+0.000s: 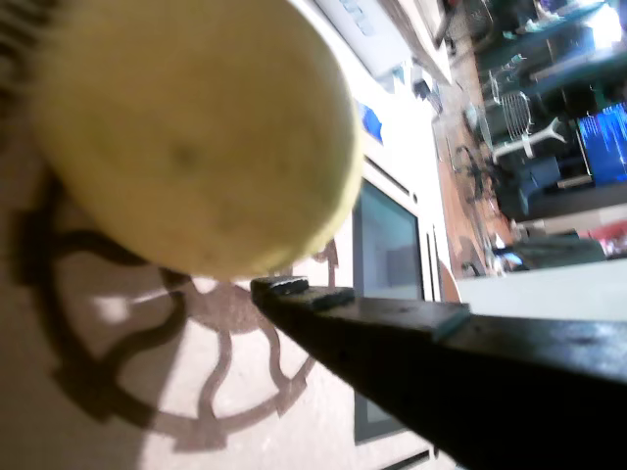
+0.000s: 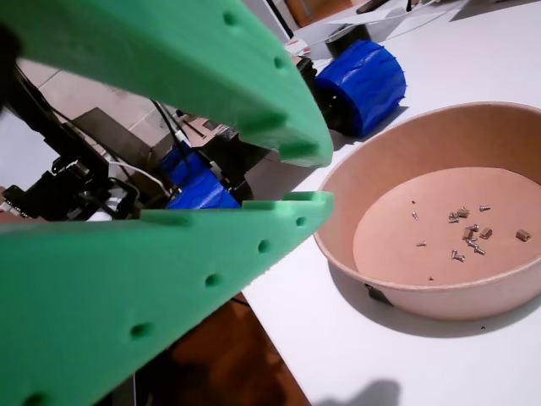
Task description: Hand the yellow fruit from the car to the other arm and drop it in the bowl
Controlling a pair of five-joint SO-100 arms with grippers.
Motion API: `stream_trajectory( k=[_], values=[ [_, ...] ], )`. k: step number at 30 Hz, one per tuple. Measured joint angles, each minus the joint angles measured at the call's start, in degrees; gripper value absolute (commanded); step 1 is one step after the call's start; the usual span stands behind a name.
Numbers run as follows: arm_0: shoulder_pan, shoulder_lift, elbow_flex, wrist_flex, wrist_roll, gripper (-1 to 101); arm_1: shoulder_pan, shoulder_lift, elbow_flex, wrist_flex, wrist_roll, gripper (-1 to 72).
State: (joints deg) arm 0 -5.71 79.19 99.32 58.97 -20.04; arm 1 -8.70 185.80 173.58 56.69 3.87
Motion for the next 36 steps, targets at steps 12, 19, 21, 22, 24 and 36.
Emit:
stream_trajectory(
  k=[12,19,21,22,24,36],
  values=[
    [-0.18,-0.53,-0.62,-0.70,0.09,0,0.00,0.00,0.00,0.00,0.00,0.0],
    [-0.26,-0.53,-0.79,-0.79,0.35,0,0.00,0.00,0.00,0.00,0.00,0.0],
    [-0.26,-0.53,-0.79,-0.79,0.35,0,0.00,0.00,0.00,0.00,0.00,0.0],
    [-0.26,-0.53,-0.79,-0.79,0.35,0,0.00,0.00,0.00,0.00,0.00,0.0],
    [-0.26,-0.53,-0.79,-0.79,0.35,0,0.00,0.00,0.00,0.00,0.00,0.0],
    [6.24,19.42,-0.53,13.01,0.00,0,0.00,0.00,0.00,0.00,-0.09,0.0]
  ],
)
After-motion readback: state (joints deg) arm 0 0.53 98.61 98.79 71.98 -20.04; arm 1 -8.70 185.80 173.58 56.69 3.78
